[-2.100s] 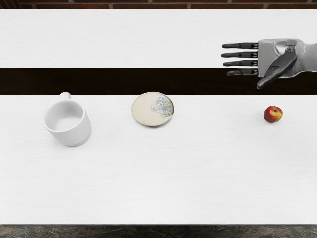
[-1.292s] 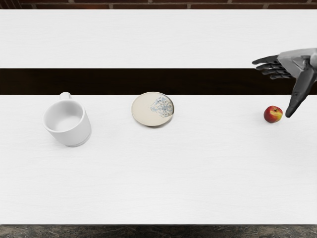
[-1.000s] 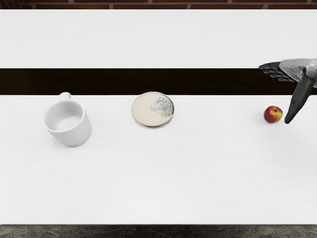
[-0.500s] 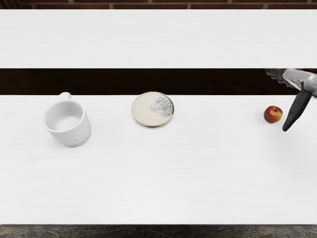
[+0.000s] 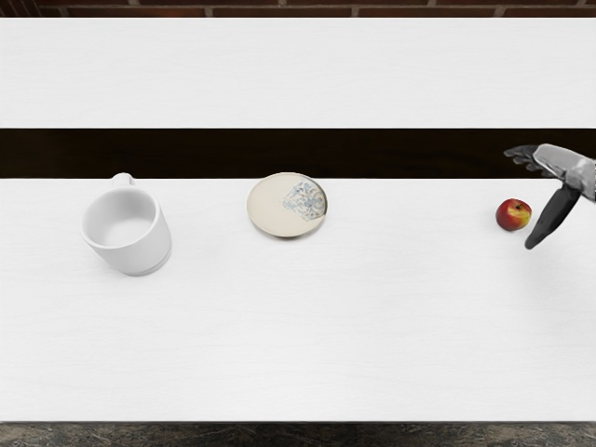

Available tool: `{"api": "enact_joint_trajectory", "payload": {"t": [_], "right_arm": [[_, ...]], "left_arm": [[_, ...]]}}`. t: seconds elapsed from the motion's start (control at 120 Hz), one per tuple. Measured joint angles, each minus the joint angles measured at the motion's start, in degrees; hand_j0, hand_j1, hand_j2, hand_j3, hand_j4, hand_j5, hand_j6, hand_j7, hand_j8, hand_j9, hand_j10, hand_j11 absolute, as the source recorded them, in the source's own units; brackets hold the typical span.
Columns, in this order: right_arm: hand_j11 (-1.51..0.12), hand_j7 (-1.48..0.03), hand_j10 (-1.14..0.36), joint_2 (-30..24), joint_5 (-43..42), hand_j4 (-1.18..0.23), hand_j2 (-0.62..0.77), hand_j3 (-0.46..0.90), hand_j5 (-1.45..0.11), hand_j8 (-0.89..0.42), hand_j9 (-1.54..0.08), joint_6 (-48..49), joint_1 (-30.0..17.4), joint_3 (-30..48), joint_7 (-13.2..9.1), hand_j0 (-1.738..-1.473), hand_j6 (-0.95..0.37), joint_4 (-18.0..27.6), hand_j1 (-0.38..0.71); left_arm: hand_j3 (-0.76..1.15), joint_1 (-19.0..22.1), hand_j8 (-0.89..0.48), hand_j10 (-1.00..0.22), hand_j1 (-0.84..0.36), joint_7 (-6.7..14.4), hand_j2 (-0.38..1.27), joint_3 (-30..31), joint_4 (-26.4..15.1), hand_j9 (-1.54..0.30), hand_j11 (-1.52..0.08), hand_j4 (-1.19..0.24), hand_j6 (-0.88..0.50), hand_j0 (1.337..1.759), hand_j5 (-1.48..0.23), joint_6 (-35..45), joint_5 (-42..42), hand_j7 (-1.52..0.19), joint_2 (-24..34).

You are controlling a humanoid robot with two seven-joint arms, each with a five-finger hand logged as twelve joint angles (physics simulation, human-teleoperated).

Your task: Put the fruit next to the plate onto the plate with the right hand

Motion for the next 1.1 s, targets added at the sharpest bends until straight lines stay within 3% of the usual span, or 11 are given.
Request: {"api": "enact_joint_trajectory", "payload": {"t": [0.442, 1.1], "right_arm": [[-0.33, -0.33, -0.26, 2.0, -5.7, -0.26, -0.05, 0.0, -0.33, -0.26, -0.33, -7.2, -2.7, -2.4, 0.1, -1.658, -0.26, -0.1, -0.05], [-0.36, -0.36, -0.28, 7.1, -9.4, -0.28, -0.05, 0.0, -0.36, -0.28, -0.36, -11.0, -3.9, -3.8, 0.1, -1.658, -0.29, -4.9, -0.02]], "left_arm": [[0.0, 0.0, 0.0, 0.0, 0.35, 0.0, 0.0, 0.0, 0.0, 0.0, 0.0, 0.0, 0.0, 1.658, 0.0, 0.0, 0.0, 0.0, 0.0], [0.0, 0.0, 0.0, 0.0, 0.35, 0.0, 0.0, 0.0, 0.0, 0.0, 0.0, 0.0, 0.0, 1.658, 0.0, 0.0, 0.0, 0.0, 0.0]]}}
